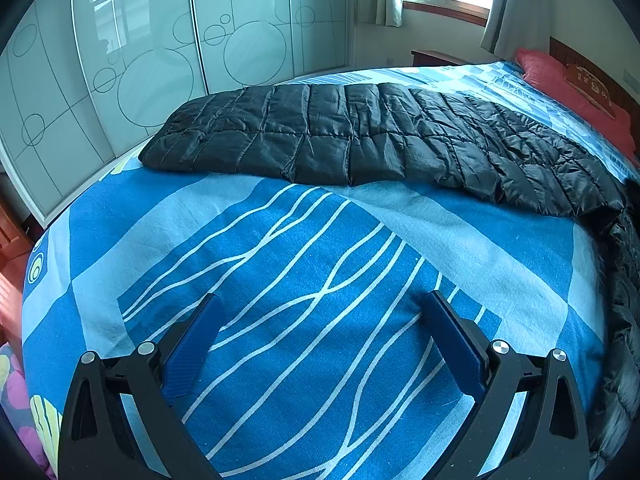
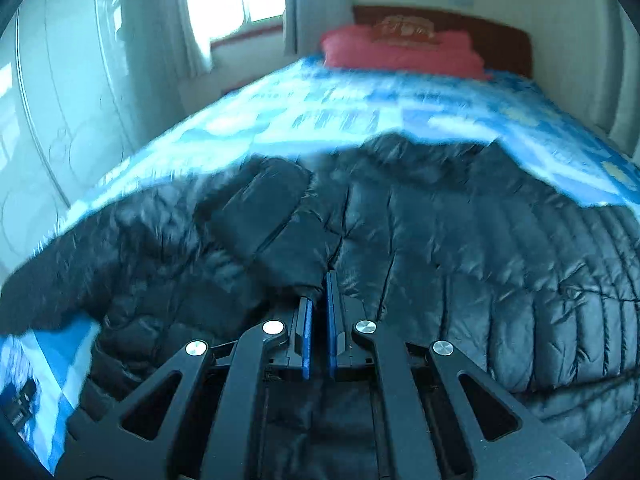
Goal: Fold large clothes
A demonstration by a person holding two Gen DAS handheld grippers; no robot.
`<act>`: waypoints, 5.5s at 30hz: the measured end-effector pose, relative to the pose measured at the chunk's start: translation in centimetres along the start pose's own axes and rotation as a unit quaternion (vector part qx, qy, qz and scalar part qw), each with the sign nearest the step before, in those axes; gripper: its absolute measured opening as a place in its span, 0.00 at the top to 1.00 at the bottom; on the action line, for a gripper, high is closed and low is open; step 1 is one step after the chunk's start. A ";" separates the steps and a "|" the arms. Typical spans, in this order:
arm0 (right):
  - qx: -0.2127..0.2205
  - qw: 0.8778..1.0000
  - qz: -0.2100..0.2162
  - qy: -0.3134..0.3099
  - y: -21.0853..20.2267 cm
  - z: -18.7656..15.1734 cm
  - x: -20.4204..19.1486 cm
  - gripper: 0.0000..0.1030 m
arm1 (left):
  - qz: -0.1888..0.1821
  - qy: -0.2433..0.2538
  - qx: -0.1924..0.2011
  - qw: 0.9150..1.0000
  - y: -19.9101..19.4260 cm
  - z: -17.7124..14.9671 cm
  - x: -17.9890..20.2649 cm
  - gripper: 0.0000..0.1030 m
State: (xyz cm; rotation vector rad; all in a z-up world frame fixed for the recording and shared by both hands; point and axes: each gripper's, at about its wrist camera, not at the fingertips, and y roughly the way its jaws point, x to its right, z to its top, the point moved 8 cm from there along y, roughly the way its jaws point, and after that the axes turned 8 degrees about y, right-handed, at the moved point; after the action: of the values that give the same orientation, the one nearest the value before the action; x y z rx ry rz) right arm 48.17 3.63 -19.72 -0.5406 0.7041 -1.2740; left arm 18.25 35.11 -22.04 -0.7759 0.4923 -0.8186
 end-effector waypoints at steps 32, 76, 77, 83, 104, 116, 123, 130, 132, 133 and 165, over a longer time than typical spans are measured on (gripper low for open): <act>0.005 0.976 -0.112 0.186 -9.0 -2.5 33.3 0.74 | 0.007 0.004 0.000 1.000 0.1 -0.1 0.1 0.04; 0.008 0.981 -0.163 0.101 -6.2 -2.5 27.5 0.28 | 0.004 0.001 0.001 1.000 0.1 -0.2 0.0 0.04; 0.009 0.982 -0.160 0.103 -6.1 -2.6 27.5 0.28 | 0.004 0.002 0.001 1.000 0.1 -0.2 0.0 0.04; 0.007 0.986 -0.139 0.094 -5.5 -2.7 27.1 0.13 | -0.006 -0.004 -0.006 1.000 0.0 -0.1 -0.2 0.04; 0.011 0.986 -0.140 0.088 -5.7 -2.9 26.8 0.11 | -0.199 -0.200 0.041 0.959 1.1 5.2 -8.7 0.05; 0.011 0.986 -0.144 0.083 -5.8 -2.9 26.8 0.10 | -0.154 -0.275 0.079 0.946 3.7 8.6 -11.7 0.30; 0.012 0.986 -0.144 0.084 -5.8 -2.9 26.7 0.10 | -0.119 -0.306 0.070 0.942 3.8 7.5 -14.0 0.88; 0.012 0.986 -0.144 0.083 -5.8 -2.9 26.7 0.10 | -0.081 -0.214 0.115 0.967 -0.6 10.4 -10.1 0.94; 0.012 0.986 -0.144 0.083 -5.8 -2.9 26.7 0.10 | -0.076 -0.169 0.134 0.973 -2.2 11.6 -7.5 0.94; 0.012 0.986 -0.144 0.084 -5.8 -2.9 26.7 0.10 | -0.077 -0.138 0.146 0.977 -3.1 12.5 -5.5 0.94; 0.015 0.986 -0.141 0.086 -5.8 -2.7 26.7 0.10 | -0.268 0.307 0.097 0.908 -13.1 0.5 45.4 0.80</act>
State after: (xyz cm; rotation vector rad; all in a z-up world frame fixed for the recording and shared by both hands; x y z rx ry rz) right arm 45.99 -23.62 -22.06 -0.5223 0.7688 -1.6071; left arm 39.70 -6.54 -16.08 -0.4521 0.7535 -1.6242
